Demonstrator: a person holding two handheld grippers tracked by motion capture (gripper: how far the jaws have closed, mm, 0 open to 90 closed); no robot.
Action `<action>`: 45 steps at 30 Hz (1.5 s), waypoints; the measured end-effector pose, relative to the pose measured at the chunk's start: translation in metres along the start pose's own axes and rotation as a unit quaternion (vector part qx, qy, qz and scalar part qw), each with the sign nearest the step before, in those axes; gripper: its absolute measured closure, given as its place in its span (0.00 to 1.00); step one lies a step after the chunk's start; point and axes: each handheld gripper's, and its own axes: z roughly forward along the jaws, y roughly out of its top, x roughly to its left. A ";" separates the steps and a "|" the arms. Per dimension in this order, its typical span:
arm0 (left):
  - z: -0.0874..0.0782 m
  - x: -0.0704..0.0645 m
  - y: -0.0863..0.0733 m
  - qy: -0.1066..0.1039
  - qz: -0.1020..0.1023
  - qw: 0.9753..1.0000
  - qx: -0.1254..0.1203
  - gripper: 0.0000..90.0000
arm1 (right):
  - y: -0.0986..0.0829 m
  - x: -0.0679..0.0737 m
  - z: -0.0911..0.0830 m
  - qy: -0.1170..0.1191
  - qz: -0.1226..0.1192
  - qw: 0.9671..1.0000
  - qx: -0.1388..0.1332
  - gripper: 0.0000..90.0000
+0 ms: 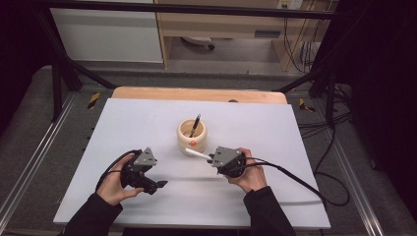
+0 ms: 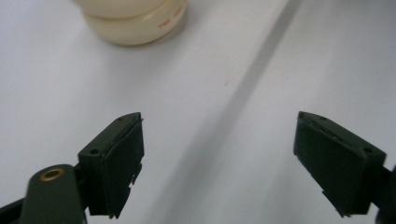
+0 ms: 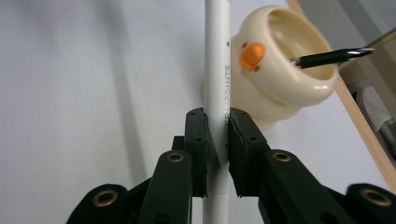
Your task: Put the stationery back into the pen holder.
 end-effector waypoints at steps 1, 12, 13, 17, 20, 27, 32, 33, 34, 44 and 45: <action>0.000 0.001 -0.004 0.004 -0.010 1.000 -0.006 0.16 | 0.001 -0.002 -0.001 -0.002 0.015 1.000 -0.009 0.87; -0.004 0.013 -0.032 0.039 -0.070 0.996 -0.034 0.06 | 0.014 -0.030 -0.004 -0.044 0.179 0.973 -0.137 0.88; -0.004 0.015 -0.034 0.043 -0.075 0.996 -0.032 0.06 | 0.016 -0.032 -0.003 -0.045 0.190 0.970 -0.146 0.87; -0.005 0.017 -0.041 0.046 -0.090 0.994 -0.037 0.06 | 0.023 -0.040 0.004 -0.056 0.218 0.958 -0.176 0.87; -0.006 0.019 -0.046 0.047 -0.099 0.993 -0.042 0.06 | 0.029 -0.045 0.013 -0.058 0.237 0.950 -0.196 0.88; -0.007 0.024 -0.053 0.046 -0.118 0.991 -0.048 0.05 | 0.034 -0.055 0.043 -0.068 0.274 0.930 -0.234 0.87; -0.008 0.026 -0.054 0.050 -0.122 0.990 -0.051 0.05 | 0.030 -0.060 0.064 -0.070 0.292 0.922 -0.245 0.87; -0.008 0.026 -0.054 0.051 -0.122 0.990 -0.053 0.05 | 0.028 -0.061 0.069 -0.067 0.295 0.920 -0.247 0.87; -0.008 0.026 -0.055 0.051 -0.122 0.990 -0.053 0.05 | 0.027 -0.061 0.073 -0.068 0.297 0.920 -0.247 0.87; -0.006 0.026 -0.056 0.050 -0.124 0.990 -0.050 0.05 | 0.015 -0.055 0.100 -0.054 0.308 0.923 -0.225 0.87; -0.006 0.027 -0.057 0.049 -0.124 0.990 -0.049 0.05 | 0.014 -0.054 0.102 -0.054 0.307 0.924 -0.223 0.87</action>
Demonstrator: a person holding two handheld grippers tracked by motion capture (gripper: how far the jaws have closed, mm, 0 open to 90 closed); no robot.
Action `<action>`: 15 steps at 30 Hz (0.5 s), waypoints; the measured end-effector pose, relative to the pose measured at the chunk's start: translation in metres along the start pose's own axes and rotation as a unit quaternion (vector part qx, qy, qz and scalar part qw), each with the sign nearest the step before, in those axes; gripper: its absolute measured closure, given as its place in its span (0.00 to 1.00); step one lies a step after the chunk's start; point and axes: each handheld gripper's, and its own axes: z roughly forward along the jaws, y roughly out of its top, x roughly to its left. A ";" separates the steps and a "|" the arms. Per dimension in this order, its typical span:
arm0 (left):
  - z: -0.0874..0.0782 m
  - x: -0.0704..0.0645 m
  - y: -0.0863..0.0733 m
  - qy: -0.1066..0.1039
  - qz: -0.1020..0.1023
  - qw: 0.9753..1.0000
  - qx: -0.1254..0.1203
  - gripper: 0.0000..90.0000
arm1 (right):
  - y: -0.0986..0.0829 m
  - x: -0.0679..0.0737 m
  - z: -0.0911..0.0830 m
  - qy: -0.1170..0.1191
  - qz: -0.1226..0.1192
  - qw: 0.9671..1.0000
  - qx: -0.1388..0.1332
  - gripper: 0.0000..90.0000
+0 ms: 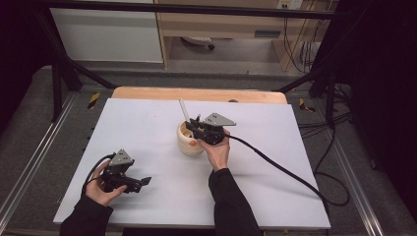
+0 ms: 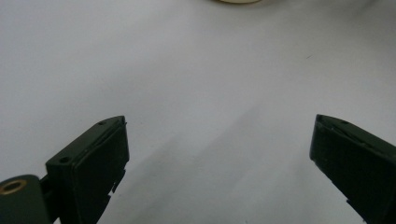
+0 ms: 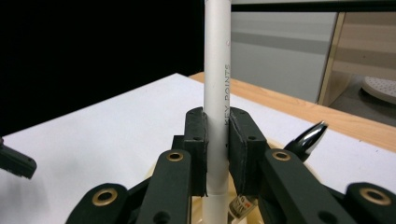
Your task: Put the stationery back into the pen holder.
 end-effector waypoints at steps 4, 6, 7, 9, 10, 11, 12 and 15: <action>0.001 0.001 -0.001 0.002 -0.001 1.000 0.001 0.05 | -0.007 -0.002 -0.001 -0.004 0.000 1.000 0.006 0.87; 0.001 0.001 -0.001 0.001 -0.002 1.000 0.002 0.05 | -0.010 -0.004 -0.003 -0.006 -0.001 1.000 0.008 0.87; 0.001 0.001 -0.001 0.003 -0.002 1.000 0.003 0.05 | -0.011 -0.004 -0.004 -0.005 -0.002 1.000 0.011 0.87; 0.002 0.001 -0.001 0.002 -0.001 1.000 0.005 0.05 | -0.013 -0.005 -0.005 -0.005 -0.007 1.000 0.015 0.87; 0.002 0.001 -0.002 0.002 0.000 1.000 0.006 0.05 | -0.014 -0.006 -0.006 -0.008 -0.007 1.000 0.015 0.86; 0.002 0.001 -0.002 0.002 0.001 1.000 0.007 0.05 | -0.015 -0.006 -0.007 -0.008 -0.008 1.000 0.015 0.85; 0.002 0.001 -0.002 0.002 0.001 1.000 0.007 0.05 | -0.015 -0.006 -0.007 -0.008 -0.007 1.000 0.012 0.84; 0.002 0.001 -0.002 0.002 0.001 1.000 0.007 0.05 | -0.013 -0.005 -0.010 -0.008 -0.009 1.000 0.020 0.80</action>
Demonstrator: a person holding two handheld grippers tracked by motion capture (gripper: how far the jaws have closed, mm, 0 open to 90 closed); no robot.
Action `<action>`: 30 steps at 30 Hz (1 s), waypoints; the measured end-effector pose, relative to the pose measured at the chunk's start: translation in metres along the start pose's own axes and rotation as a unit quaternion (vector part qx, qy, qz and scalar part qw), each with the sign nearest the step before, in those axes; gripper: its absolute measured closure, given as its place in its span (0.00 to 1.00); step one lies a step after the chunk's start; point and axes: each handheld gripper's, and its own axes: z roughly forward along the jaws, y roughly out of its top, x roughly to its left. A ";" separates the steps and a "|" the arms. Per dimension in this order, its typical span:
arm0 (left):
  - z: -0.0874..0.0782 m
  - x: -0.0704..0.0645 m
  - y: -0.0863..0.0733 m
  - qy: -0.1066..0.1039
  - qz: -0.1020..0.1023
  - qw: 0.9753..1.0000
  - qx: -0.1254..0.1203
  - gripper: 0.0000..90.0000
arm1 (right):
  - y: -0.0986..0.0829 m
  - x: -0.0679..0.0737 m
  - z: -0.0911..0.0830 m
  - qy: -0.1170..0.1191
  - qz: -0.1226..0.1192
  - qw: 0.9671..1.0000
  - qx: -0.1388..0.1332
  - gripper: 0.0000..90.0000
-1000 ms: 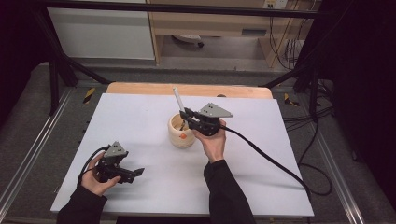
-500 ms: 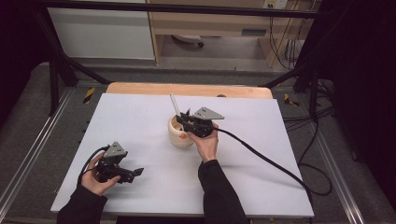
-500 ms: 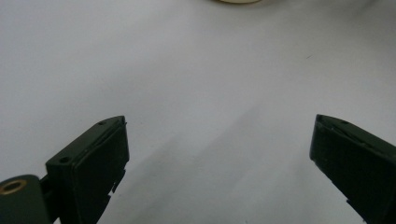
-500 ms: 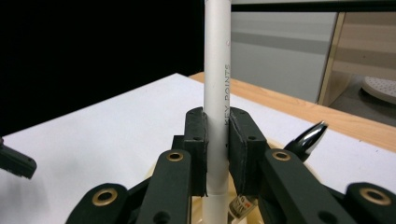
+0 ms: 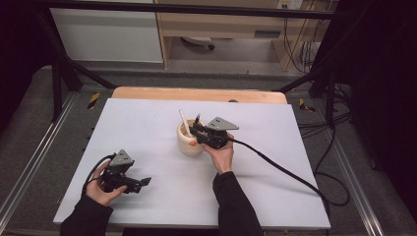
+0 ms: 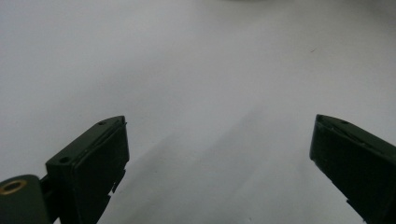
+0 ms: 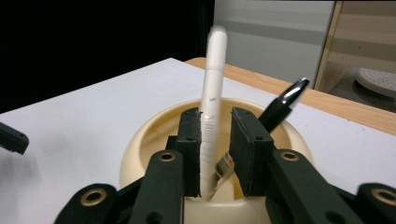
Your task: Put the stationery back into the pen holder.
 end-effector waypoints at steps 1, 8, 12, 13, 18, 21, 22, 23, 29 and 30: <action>0.000 0.000 0.000 0.000 0.000 1.000 0.000 0.05 | 0.001 0.001 -0.001 -0.002 -0.005 1.000 0.001 0.80; 0.000 0.001 0.000 -0.001 -0.002 1.000 -0.002 0.05 | 0.015 0.005 -0.022 0.002 -0.017 1.000 0.015 0.64; 0.000 0.002 -0.001 -0.001 -0.005 1.000 -0.003 0.05 | 0.025 0.004 -0.044 -0.002 -0.011 0.999 0.051 0.49; 0.000 0.002 -0.001 -0.001 -0.007 1.000 -0.004 0.05 | 0.027 0.004 -0.050 -0.004 -0.011 0.998 0.062 0.45; -0.001 0.004 -0.002 0.001 -0.013 1.000 -0.006 0.05 | 0.029 0.001 -0.080 -0.007 -0.004 0.996 0.089 0.24; -0.001 0.005 -0.002 0.001 -0.015 1.000 -0.007 0.05 | 0.025 -0.003 -0.094 -0.012 0.000 0.994 0.113 0.16; -0.001 0.005 -0.003 0.002 -0.015 1.000 -0.007 0.05 | 0.023 -0.005 -0.100 -0.015 -0.001 0.993 0.118 0.15; -0.001 0.005 -0.003 0.001 -0.016 1.000 -0.007 0.05 | 0.020 -0.007 -0.105 -0.018 0.001 0.992 0.122 0.14; 0.000 0.006 -0.004 0.003 -0.019 1.000 -0.009 0.05 | -0.004 -0.018 -0.133 -0.026 0.022 0.989 0.144 0.06; 0.000 0.006 -0.004 0.003 -0.019 1.000 -0.009 0.05 | -0.010 -0.019 -0.139 -0.026 0.026 0.988 0.152 0.05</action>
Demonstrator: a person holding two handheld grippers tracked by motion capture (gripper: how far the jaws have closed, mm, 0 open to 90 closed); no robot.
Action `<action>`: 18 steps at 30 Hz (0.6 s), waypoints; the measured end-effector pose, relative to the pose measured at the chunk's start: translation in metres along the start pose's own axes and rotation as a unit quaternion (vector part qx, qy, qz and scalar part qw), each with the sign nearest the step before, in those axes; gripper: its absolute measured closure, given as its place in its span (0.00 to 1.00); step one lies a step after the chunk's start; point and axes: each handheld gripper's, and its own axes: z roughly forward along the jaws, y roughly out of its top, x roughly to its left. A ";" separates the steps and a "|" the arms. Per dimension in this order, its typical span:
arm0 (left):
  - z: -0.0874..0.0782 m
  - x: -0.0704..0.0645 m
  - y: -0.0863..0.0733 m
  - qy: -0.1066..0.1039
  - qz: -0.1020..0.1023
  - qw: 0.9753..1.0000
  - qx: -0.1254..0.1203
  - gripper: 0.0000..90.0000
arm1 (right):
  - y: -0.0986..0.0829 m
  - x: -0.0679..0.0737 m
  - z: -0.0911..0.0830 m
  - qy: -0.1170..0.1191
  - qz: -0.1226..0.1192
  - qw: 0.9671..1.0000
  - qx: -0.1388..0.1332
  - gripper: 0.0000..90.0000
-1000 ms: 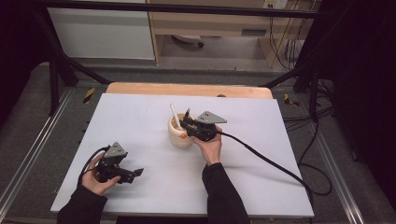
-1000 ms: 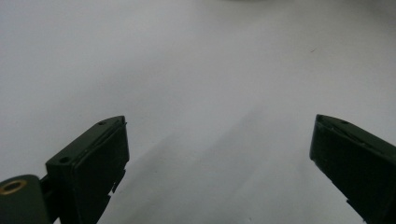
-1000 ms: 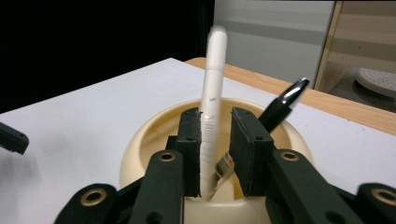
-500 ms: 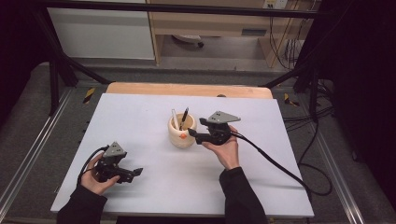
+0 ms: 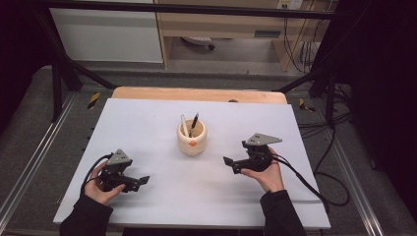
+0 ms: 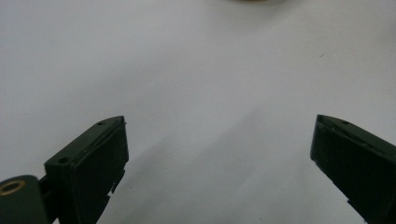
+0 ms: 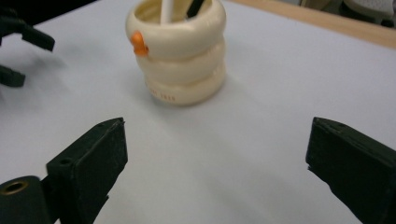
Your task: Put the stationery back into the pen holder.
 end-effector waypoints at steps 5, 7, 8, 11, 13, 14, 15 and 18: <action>0.000 0.001 -0.001 0.000 0.001 1.000 -0.003 0.05 | -0.024 -0.009 -0.012 0.001 0.009 1.000 0.022 0.03; 0.000 0.001 -0.001 0.000 0.003 1.000 -0.004 0.05 | -0.033 -0.013 -0.016 0.000 0.012 1.000 0.027 0.02; 0.000 0.001 -0.001 -0.001 0.004 1.000 -0.005 0.05 | -0.037 -0.015 -0.019 -0.001 0.016 0.999 0.030 0.02; 0.000 0.001 -0.002 -0.001 0.006 1.000 -0.005 0.05 | -0.049 -0.019 -0.024 -0.002 0.025 0.999 0.033 0.01; 0.000 0.001 -0.002 -0.002 0.007 1.000 -0.005 0.05 | -0.056 -0.023 -0.027 -0.001 0.029 0.999 0.033 0.01; 0.000 0.001 -0.002 -0.002 0.008 1.000 -0.005 0.05 | -0.060 -0.024 -0.029 -0.001 0.031 0.999 0.033 0.01; 0.000 0.001 -0.002 -0.002 0.008 1.000 -0.005 0.05 | -0.063 -0.026 -0.030 -0.003 0.034 0.999 0.033 0.01; -0.001 0.001 -0.002 -0.002 0.010 1.000 -0.007 0.05 | -0.070 -0.030 -0.032 -0.005 0.041 0.998 0.036 0.01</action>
